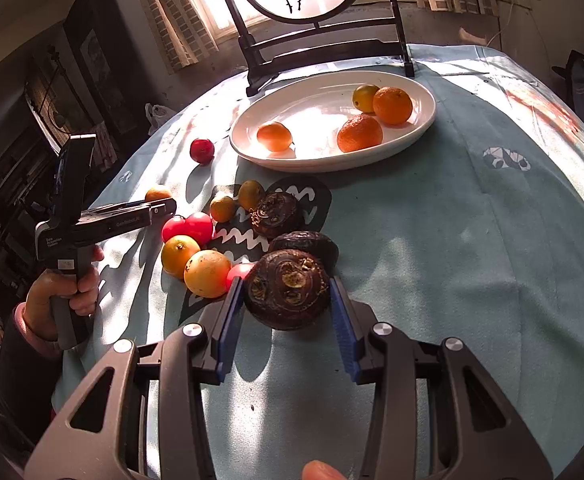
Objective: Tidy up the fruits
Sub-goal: 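Place the dark fruit on the plate with the right tool while the left places an orange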
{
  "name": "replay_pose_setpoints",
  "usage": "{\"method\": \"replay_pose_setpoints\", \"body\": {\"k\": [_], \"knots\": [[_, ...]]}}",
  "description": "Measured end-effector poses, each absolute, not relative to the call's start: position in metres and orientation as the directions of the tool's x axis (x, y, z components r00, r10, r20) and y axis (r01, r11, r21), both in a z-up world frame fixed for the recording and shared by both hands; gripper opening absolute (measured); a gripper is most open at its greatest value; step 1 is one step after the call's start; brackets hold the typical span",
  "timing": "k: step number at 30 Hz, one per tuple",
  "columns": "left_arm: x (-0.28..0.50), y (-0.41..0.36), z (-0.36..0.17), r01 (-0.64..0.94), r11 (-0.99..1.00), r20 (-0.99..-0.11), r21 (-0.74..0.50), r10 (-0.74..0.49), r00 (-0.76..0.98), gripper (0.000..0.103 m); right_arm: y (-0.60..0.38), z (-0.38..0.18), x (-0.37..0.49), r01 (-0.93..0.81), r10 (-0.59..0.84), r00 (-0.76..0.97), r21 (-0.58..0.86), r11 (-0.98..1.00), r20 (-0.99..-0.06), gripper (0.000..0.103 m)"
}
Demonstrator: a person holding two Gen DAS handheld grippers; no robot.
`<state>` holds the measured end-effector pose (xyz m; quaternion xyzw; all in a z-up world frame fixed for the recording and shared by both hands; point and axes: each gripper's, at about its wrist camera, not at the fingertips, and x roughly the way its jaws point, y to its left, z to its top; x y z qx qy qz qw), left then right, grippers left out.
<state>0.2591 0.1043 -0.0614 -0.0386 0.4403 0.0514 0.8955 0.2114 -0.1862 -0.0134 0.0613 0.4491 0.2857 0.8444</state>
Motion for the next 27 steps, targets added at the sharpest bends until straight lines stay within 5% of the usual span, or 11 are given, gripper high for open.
{"method": "replay_pose_setpoints", "body": {"k": [15,27], "knots": [[0.285,0.028,0.003,0.072,0.993,-0.667,-0.094,-0.117,0.736,0.039,-0.178,0.023,0.282,-0.402,0.547,0.577,0.372,0.837,-0.607,0.043],[0.380,0.019,-0.020,0.048,0.996,-0.732,-0.074,-0.088,0.675,0.039,-0.157,-0.004,0.363,-0.370,0.480,0.593,0.311,0.875,-0.646,0.043]]}}
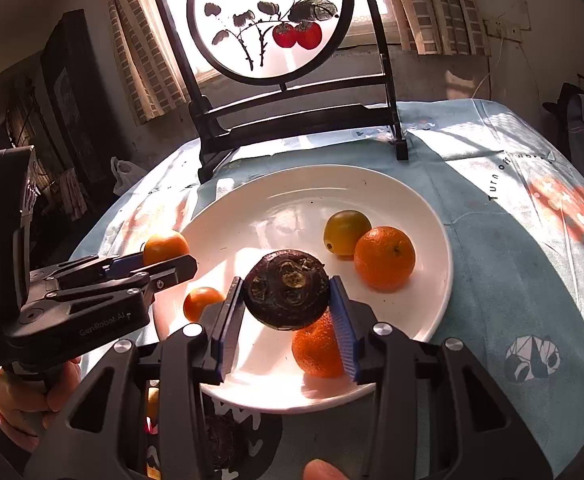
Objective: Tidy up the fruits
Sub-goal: 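Place the dark fruit on the plate with the right tool while the left places an orange, then grasp a second dark brown fruit with the right tool while the left grasps a red plum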
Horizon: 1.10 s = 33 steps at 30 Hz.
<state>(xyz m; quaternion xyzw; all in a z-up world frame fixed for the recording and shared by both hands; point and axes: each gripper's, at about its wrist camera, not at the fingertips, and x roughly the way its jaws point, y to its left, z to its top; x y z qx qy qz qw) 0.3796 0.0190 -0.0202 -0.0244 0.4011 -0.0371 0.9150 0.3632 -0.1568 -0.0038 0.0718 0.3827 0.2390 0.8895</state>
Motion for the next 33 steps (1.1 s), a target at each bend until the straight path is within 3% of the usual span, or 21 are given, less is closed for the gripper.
{"method": "replay_pose_setpoints", "body": {"k": [1,2,3,7,8,9,16,20,33], "knots": [[0.382,0.018,-0.022,0.045,0.997,-0.737,-0.066,-0.079,0.671,0.040,-0.155,-0.005,0.367,-0.375,0.483,0.586,0.311,0.874,-0.651,0.043],[0.384,0.017,-0.023,0.042,0.998,-0.740,-0.055,-0.069,0.669,0.050,-0.154,-0.006,0.369,-0.376,0.484,0.581,0.312,0.873,-0.655,0.044],[0.382,0.016,-0.021,0.036,0.999,-0.733,-0.040,-0.054,0.678,0.074,-0.154,-0.007,0.370,-0.377,0.488,0.577,0.317,0.870,-0.655,0.047],[0.361,0.019,0.004,0.028,1.000,-0.671,0.004,-0.018,0.741,0.086,-0.163,0.006,0.361,-0.372,0.494,0.595,0.328,0.868,-0.634,0.060],[0.355,0.021,0.011,0.023,1.000,-0.656,0.000,-0.017,0.754,0.092,-0.166,0.011,0.356,-0.370,0.495,0.609,0.330,0.868,-0.619,0.069],[0.348,0.023,0.017,0.013,1.000,-0.637,-0.005,-0.013,0.771,0.098,-0.170,0.016,0.351,-0.369,0.498,0.623,0.335,0.867,-0.603,0.069],[0.301,0.040,0.025,-0.028,1.000,-0.604,0.014,0.031,0.797,0.100,-0.179,0.016,0.318,-0.390,0.562,0.561,0.405,0.827,-0.608,0.070],[0.272,0.068,0.018,-0.076,0.996,-0.607,-0.050,0.030,0.794,0.101,-0.174,0.009,0.288,-0.443,0.591,0.507,0.398,0.803,-0.627,0.070],[0.247,0.119,-0.009,-0.238,0.966,-0.678,-0.101,0.108,0.727,0.101,-0.169,0.000,0.212,-0.606,0.493,0.473,0.137,0.784,-0.730,0.069]]}}
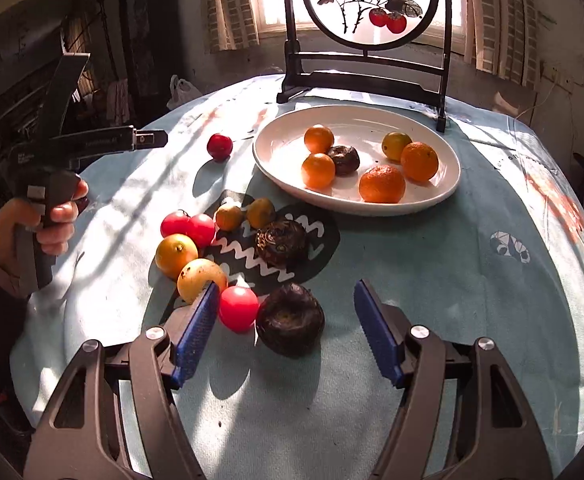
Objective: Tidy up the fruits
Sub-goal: 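Grasp a second dark brown fruit with the right tool while the left grasps a red plum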
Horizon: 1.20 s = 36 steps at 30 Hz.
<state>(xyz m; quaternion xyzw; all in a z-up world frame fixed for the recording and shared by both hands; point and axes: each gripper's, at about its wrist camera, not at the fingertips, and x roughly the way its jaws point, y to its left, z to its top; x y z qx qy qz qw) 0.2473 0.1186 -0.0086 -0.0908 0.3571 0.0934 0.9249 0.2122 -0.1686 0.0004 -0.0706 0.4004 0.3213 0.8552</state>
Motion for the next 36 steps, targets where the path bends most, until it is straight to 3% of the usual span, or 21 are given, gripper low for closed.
{"method": "replay_pose_setpoints", "body": {"k": [5,19,24,28,31,33,36], "knots": [[0.247,0.114,-0.010,-0.229,0.971,-0.677,-0.073,0.120,0.726,0.101,-0.167,-0.015,0.208,-0.611,0.462,0.435,0.124,0.782,-0.773,0.059],[0.247,0.116,-0.010,-0.239,0.968,-0.682,-0.075,0.125,0.721,0.101,-0.145,-0.038,0.218,-0.631,0.366,0.440,0.008,0.775,-0.820,0.049],[0.249,0.121,-0.014,-0.280,0.958,-0.681,-0.056,0.168,0.713,0.101,-0.151,-0.038,0.223,-0.623,0.400,0.409,0.069,0.779,-0.820,0.045],[0.262,0.126,-0.024,-0.287,0.955,-0.697,-0.069,0.159,0.699,0.100,-0.168,-0.030,0.230,-0.567,0.474,0.383,0.203,0.799,-0.793,0.045],[0.282,0.118,-0.032,-0.234,0.971,-0.706,-0.037,0.140,0.694,0.086,-0.177,-0.022,0.233,-0.528,0.497,0.406,0.247,0.813,-0.767,0.045],[0.296,0.115,-0.035,-0.189,0.981,-0.715,-0.052,0.095,0.693,0.069,-0.181,-0.020,0.234,-0.511,0.499,0.417,0.259,0.820,-0.760,0.045],[0.315,0.113,-0.038,-0.167,0.983,-0.715,-0.074,0.064,0.696,0.065,-0.184,-0.020,0.236,-0.492,0.499,0.415,0.274,0.827,-0.761,0.045]]}}
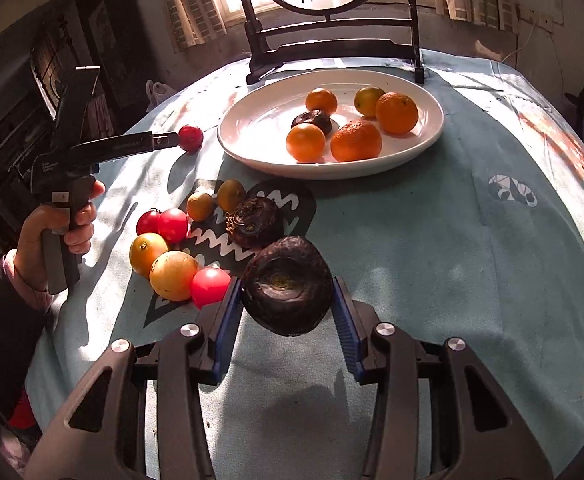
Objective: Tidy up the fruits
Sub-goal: 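Grasp a second dark brown fruit with the right tool while the left grasps a red plum, then release the dark fruit and red plum onto the white plate with both tools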
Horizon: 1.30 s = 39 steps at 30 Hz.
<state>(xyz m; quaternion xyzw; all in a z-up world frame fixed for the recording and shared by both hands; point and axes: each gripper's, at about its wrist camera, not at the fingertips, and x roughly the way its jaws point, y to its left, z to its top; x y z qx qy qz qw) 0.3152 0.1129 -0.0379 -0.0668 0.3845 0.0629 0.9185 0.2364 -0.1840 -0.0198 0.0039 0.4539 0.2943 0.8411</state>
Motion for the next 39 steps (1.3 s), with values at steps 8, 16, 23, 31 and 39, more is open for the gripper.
{"method": "replay_pose_setpoints", "body": {"k": [8,16,23,31,39], "knots": [[0.349,0.108,-0.049,-0.174,0.984,-0.734,-0.031,0.095,0.672,0.065,-0.184,-0.022,0.237,-0.493,0.497,0.402,0.276,0.825,-0.769,0.045],[0.356,0.105,-0.061,-0.160,0.987,-0.759,-0.014,0.094,0.644,0.046,-0.182,-0.021,0.235,-0.500,0.498,0.399,0.273,0.822,-0.770,0.045],[0.343,0.108,-0.053,-0.174,0.983,-0.753,-0.054,0.074,0.654,0.040,-0.182,-0.021,0.234,-0.502,0.496,0.407,0.266,0.823,-0.767,0.045],[0.314,0.072,0.008,-0.074,0.982,-0.634,-0.175,-0.055,0.771,0.040,-0.181,0.012,0.255,-0.473,0.538,0.551,0.291,0.831,-0.638,0.045],[0.357,0.023,-0.004,0.031,0.987,-0.667,-0.156,-0.129,0.733,0.040,-0.167,0.012,0.337,-0.374,0.483,0.614,0.309,0.875,-0.624,0.045]]}}
